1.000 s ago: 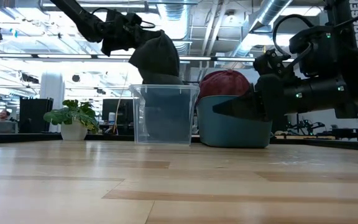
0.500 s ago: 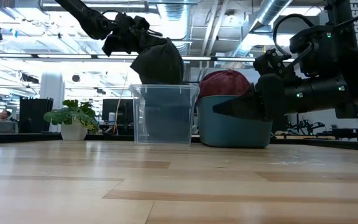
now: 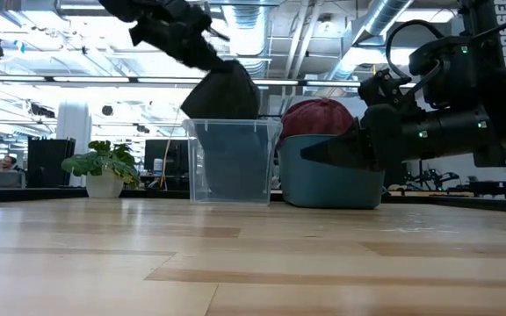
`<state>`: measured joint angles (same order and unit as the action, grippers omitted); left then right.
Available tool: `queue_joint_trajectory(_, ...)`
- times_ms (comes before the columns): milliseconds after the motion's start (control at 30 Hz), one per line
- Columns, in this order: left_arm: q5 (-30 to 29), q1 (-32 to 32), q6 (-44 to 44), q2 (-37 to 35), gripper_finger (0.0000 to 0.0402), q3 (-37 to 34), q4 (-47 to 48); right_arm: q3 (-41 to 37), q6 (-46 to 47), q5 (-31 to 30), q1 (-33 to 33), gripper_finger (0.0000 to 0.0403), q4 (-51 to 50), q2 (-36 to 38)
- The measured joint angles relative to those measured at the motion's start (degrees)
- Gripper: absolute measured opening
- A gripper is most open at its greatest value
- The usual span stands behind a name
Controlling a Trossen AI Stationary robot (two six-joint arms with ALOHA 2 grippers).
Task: Pick & Place hat
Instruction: Put the black cap into the transparent bin
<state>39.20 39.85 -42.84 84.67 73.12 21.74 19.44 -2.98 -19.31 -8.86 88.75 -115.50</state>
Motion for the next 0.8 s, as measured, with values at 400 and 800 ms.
queue_joint_trajectory(400, -10.77, -7.87, -5.39, 2.53, 0.001, 0.0, 3.51, 0.0, 0.0, 0.0, 0.0, 0.0153, 0.0, 0.0)
queue_joint_trajectory(800, -28.42, -10.23, -17.25, 7.04, 0.001, 0.0, 1.43, 0.0, 0.0, 0.0, -0.11, 0.0157, -1.1, 0.02)
